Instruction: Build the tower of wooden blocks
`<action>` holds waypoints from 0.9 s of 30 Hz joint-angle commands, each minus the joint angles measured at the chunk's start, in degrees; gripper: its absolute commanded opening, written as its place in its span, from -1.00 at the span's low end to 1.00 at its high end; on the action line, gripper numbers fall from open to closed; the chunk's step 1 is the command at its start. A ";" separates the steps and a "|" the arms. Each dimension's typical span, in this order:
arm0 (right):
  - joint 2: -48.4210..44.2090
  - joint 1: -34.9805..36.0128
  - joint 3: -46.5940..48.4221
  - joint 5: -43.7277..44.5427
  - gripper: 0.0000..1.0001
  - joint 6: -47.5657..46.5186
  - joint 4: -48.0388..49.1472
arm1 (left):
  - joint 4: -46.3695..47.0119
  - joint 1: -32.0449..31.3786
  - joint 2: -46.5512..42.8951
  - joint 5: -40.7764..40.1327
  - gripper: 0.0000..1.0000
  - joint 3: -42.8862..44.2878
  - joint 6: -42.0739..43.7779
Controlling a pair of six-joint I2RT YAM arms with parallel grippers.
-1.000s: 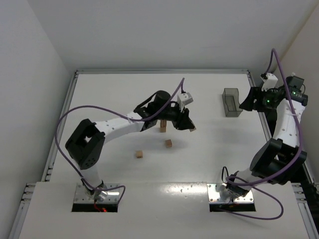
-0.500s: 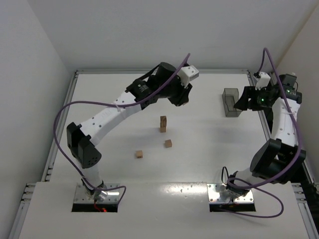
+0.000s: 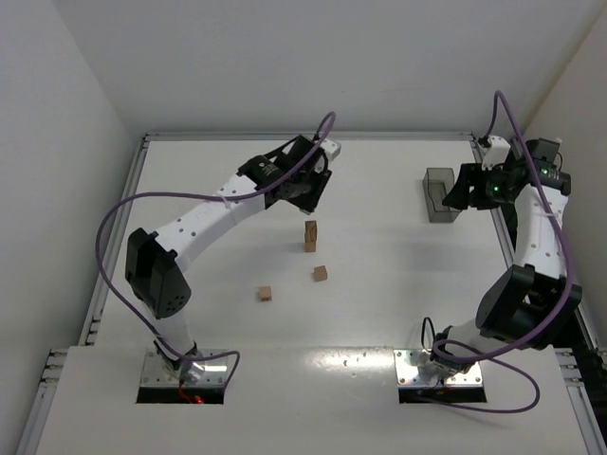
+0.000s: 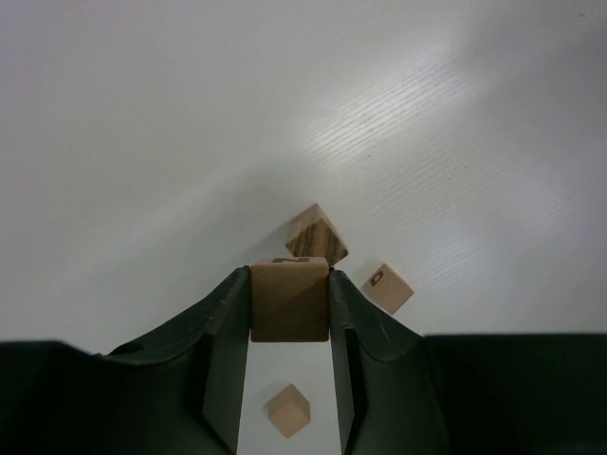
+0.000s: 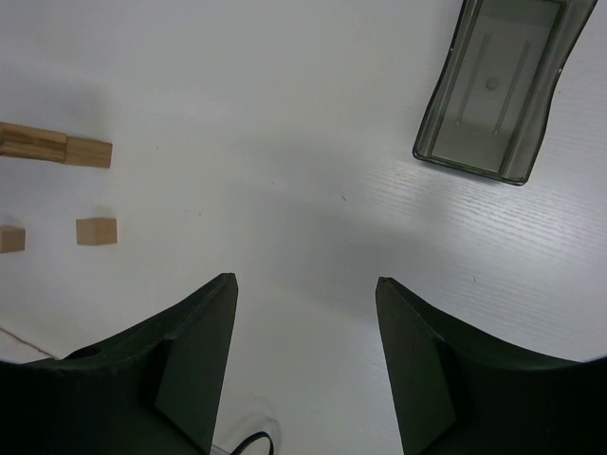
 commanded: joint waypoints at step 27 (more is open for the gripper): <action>-0.70 0.85 0.29 0.39 0.15 -0.09 1.17 | 12.88 -8.02 -4.48 -24.28 -1.00 -11.63 -31.57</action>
